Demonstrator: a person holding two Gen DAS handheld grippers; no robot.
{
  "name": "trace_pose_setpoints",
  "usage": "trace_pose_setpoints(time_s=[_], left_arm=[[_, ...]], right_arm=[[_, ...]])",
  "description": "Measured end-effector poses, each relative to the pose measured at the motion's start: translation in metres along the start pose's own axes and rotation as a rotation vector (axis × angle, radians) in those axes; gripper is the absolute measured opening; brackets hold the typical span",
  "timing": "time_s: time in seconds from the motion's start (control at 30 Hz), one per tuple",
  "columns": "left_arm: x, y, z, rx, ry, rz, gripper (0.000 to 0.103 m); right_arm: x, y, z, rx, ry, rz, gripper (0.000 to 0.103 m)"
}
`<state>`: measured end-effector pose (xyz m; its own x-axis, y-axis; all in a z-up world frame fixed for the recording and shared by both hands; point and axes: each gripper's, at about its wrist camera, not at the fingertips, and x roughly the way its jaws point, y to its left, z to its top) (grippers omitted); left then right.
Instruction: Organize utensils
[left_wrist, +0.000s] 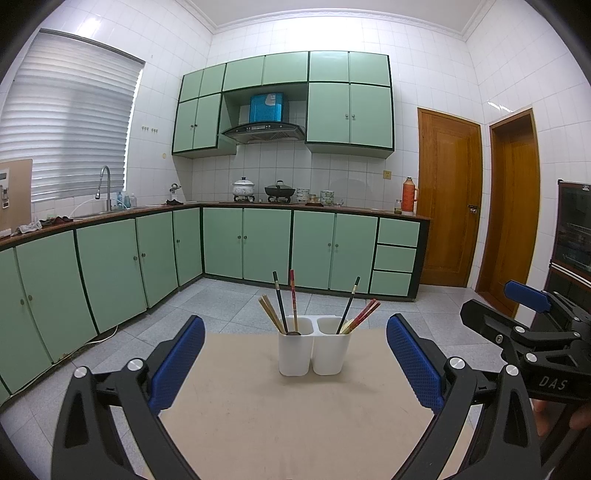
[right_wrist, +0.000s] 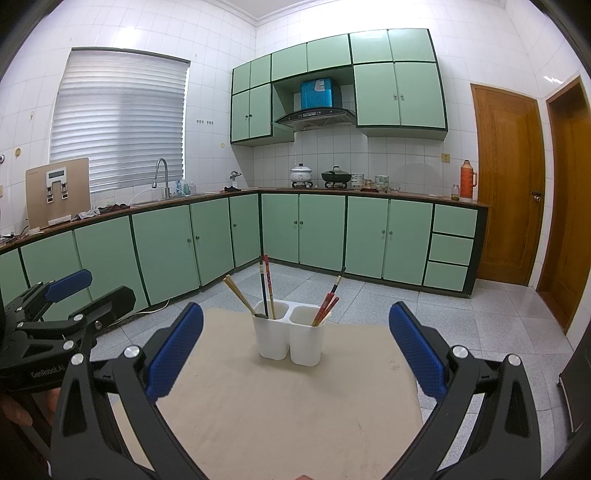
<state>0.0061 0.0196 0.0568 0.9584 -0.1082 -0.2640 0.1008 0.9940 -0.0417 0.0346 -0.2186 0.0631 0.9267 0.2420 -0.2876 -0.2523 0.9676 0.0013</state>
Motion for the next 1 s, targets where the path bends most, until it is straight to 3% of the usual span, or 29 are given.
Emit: trace_pose_setpoints(time_s=[1.0], left_arm=[[0.0011, -0.0023, 0.0008, 0.000, 0.000, 0.002, 0.097]], right_arm=[[0.0006, 0.0007, -0.0002, -0.001, 0.002, -0.001, 0.098]])
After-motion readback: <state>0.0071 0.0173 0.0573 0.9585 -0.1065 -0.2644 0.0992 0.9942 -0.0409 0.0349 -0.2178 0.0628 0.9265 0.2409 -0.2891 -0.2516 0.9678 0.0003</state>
